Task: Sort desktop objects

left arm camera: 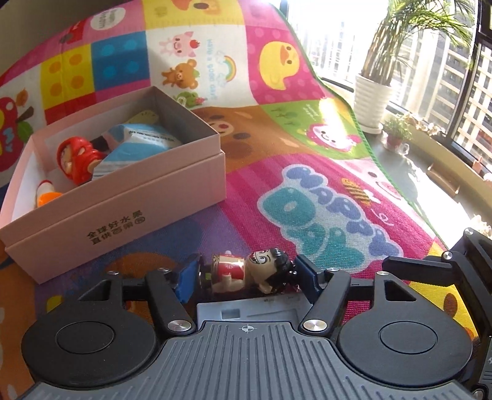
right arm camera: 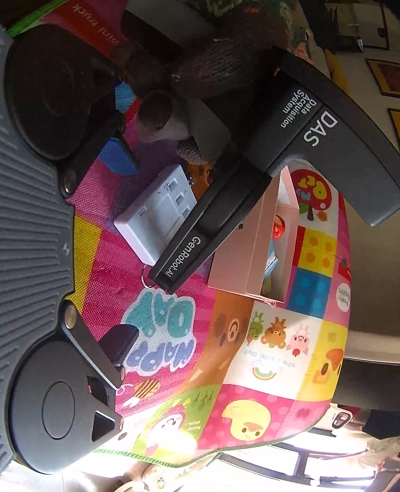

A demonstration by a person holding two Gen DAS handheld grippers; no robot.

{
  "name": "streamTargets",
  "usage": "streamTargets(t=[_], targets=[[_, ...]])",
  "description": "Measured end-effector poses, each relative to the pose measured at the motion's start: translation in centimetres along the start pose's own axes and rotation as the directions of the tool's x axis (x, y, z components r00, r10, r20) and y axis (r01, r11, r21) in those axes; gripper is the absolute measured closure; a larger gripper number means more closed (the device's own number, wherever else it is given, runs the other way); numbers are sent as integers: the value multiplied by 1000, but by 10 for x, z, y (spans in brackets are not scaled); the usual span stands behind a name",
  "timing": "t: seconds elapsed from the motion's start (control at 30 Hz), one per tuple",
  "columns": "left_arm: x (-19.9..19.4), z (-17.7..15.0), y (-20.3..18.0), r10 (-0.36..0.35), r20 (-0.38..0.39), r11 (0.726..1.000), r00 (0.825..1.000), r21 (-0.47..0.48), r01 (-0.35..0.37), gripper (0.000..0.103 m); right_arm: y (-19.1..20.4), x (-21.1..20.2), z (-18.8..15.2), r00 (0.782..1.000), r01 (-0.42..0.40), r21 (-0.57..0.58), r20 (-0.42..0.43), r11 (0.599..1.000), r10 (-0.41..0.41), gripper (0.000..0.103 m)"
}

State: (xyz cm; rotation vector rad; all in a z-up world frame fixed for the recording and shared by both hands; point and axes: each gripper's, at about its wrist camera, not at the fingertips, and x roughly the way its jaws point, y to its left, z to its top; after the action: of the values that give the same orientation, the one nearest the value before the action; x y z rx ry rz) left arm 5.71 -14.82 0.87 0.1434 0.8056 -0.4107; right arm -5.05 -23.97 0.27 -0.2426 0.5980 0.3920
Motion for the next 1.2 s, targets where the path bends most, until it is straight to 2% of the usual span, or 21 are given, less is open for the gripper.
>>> streamTargets(t=[0.13, 0.3, 0.43, 0.57, 0.63, 0.83, 0.9, 0.97, 1.07, 1.1, 1.13, 1.2], targets=[[-6, -1, 11, 28, 16, 999, 999, -33, -28, 32, -1, 3, 1, 1000, 0, 1, -17, 1000, 0, 0], [-23, -5, 35, 99, 48, 993, 994, -63, -96, 32, -1, 9, 1, 999, 2, 7, -54, 1000, -2, 0], [-41, -20, 60, 156, 46, 982, 987, -112, -150, 32, -2, 11, 2, 998, -3, 12, -68, 1000, 4, 0], [-65, -42, 78, 183, 54, 970, 982, -173, -171, 32, -15, 19, 5, 990, -45, 105, -125, 993, 58, 0], [-73, -53, 84, 186, 57, 965, 981, -200, -171, 32, -16, 19, 6, 988, -57, 100, -135, 993, 70, 0], [-80, -75, 90, 172, 58, 956, 983, -249, -152, 18, -21, 22, 15, 978, -102, 72, -178, 992, 114, 0], [-80, -79, 89, 169, 67, 958, 983, -244, -148, 14, -24, 23, 18, 981, -68, 52, -176, 996, 76, 0], [-79, -81, 86, 168, 75, 962, 983, -231, -147, 8, -24, 27, 22, 986, 32, -10, -162, 999, -33, 0], [-77, -86, 79, 187, 89, 965, 978, -203, -165, 6, -25, 36, 28, 968, 216, -50, -119, 975, -220, 0], [-77, -86, 77, 191, 90, 966, 978, -196, -170, 6, -27, 37, 31, 963, 244, -37, -107, 969, -247, 0], [-77, -85, 76, 190, 90, 967, 978, -191, -170, 4, -31, 35, 34, 970, 225, -3, -97, 974, -224, 0], [-76, -85, 76, 185, 84, 968, 979, -188, -166, 2, -34, 28, 37, 989, 127, 58, -85, 990, -122, 0]])
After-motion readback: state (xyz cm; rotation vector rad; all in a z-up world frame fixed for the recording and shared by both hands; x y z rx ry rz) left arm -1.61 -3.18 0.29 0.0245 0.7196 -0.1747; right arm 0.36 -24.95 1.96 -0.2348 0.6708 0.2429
